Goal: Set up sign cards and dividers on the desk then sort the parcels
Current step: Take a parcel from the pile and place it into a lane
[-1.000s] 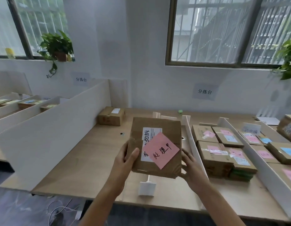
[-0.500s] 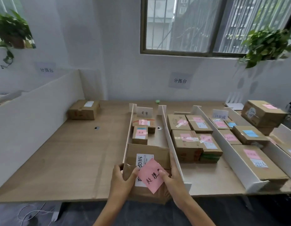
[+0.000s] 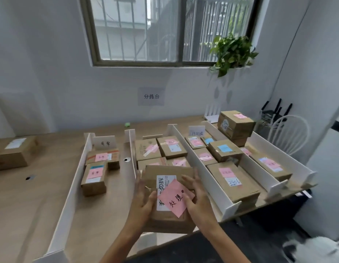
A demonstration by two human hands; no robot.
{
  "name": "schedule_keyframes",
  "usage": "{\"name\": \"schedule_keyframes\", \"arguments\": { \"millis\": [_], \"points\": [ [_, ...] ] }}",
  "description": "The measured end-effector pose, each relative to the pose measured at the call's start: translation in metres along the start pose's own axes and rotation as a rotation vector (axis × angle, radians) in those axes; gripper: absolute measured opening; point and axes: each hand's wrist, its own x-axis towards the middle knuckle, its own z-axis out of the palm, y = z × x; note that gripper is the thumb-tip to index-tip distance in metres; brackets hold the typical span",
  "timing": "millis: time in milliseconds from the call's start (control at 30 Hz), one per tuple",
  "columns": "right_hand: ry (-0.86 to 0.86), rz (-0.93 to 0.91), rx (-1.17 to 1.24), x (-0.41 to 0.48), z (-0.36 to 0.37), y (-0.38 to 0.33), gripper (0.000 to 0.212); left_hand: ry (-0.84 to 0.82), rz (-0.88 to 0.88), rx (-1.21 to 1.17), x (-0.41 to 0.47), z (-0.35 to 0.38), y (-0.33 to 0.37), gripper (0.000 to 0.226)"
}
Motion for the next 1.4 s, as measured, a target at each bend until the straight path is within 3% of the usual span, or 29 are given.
{"name": "schedule_keyframes", "arguments": {
  "millis": [167,300,500,833,1133,1300,1400],
  "points": [
    [-0.042,0.011,-0.116,0.026,-0.055,0.036,0.035,-0.113,0.064,0.024,0.033,0.06,-0.008,0.039],
    [-0.066,0.054,-0.156,0.059,-0.083,0.064,0.029,-0.157,-0.053,-0.053,0.062,0.097,-0.024,0.039],
    [-0.154,0.204,-0.077,0.125,-0.097,0.104,0.021,-0.099,-0.18,-0.058,0.113,0.133,-0.058,0.037],
    [-0.125,0.18,-0.139,0.21,-0.167,0.114,0.017,-0.121,-0.129,-0.044,0.199,0.2,-0.043,0.036],
    [0.031,0.125,-0.093,0.263,-0.298,0.12,0.022,-0.218,-0.052,-0.106,0.263,0.318,0.015,0.037],
    [0.061,0.12,-0.123,0.322,-0.412,0.141,0.029,-0.257,-0.039,-0.153,0.323,0.422,0.035,0.035],
    [0.054,0.129,-0.152,0.374,-0.49,0.16,0.031,-0.295,-0.118,-0.176,0.366,0.493,0.045,0.036]
  ]
}}
